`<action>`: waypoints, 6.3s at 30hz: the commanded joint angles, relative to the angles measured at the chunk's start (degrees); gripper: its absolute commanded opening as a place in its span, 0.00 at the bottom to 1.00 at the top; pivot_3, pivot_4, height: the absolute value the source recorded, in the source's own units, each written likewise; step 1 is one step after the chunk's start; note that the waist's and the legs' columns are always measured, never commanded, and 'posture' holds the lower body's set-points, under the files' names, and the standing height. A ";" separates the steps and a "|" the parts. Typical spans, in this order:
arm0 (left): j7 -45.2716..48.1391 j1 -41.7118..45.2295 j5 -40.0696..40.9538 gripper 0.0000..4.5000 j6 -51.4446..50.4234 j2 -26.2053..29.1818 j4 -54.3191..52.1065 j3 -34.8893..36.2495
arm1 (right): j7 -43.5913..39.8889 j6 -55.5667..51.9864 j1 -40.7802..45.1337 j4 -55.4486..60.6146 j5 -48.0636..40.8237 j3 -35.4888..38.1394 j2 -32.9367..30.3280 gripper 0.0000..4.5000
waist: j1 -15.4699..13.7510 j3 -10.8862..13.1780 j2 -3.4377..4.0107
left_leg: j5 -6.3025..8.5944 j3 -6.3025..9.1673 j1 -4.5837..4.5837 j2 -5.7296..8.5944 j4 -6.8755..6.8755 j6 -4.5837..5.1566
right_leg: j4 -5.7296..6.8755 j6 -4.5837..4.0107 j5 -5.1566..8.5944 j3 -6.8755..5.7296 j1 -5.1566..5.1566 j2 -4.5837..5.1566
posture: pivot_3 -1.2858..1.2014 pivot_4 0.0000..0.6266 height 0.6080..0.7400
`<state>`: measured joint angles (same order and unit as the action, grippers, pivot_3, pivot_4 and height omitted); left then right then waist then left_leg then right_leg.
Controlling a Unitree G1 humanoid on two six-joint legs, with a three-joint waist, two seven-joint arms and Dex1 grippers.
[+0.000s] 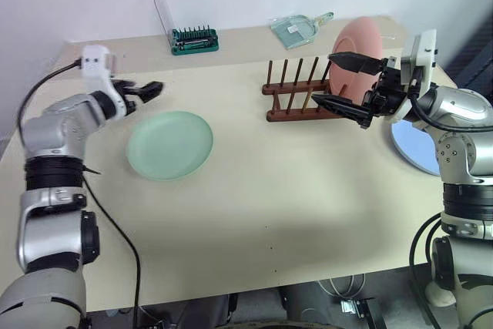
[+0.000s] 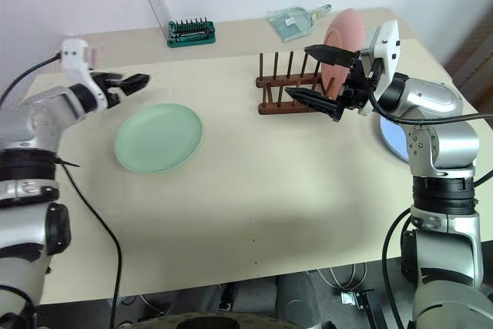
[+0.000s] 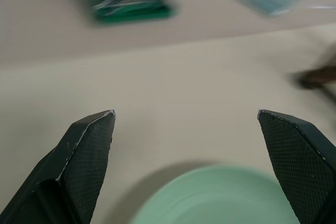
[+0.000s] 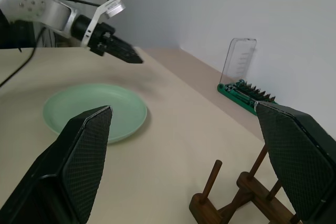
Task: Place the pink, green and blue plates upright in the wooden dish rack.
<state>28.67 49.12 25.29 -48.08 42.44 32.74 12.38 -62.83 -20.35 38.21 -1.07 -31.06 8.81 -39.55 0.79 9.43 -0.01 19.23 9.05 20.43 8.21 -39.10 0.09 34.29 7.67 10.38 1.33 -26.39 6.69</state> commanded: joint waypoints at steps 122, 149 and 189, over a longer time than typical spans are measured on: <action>-16.63 -5.10 26.61 0.99 13.11 -24.69 -34.00 0.12 | 42.96 40.74 22.20 -19.45 33.48 -8.65 13.81 0.00 | 0.53 -0.13 -0.83 | 0.01 -0.92 -0.26 -0.40 0.10 0.00 | -0.20 -0.19 -0.33 0.15 -0.06 -0.24 | 0.52 0.24 1.00; 29.11 -10.94 8.85 0.99 34.45 -9.71 -33.34 -5.98 | 30.64 -24.31 20.42 -20.81 -30.31 18.69 11.48 0.00 | -0.06 -0.14 -0.40 | 0.06 -0.92 -0.05 -0.53 0.06 0.10 | -0.17 -0.38 -0.47 -0.04 -0.15 -0.19 | 0.52 0.24 1.00; 26.66 -11.00 7.79 0.99 30.33 -9.80 -35.05 -5.97 | 24.94 -13.34 23.07 -35.06 -13.97 16.86 13.56 0.00 | 0.11 -0.13 -0.36 | 0.06 -0.92 -0.04 -0.53 0.04 0.10 | -0.16 -0.37 -0.48 -0.06 -0.19 -0.20 | 0.52 0.24 1.00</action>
<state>55.61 36.45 32.92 -18.13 32.46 -1.12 5.30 -37.92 -34.03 59.07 -39.05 -44.00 24.31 -25.78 0.90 9.31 -0.37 19.30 8.13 20.39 7.68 -39.06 0.19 34.13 7.30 9.91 1.27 -26.59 6.48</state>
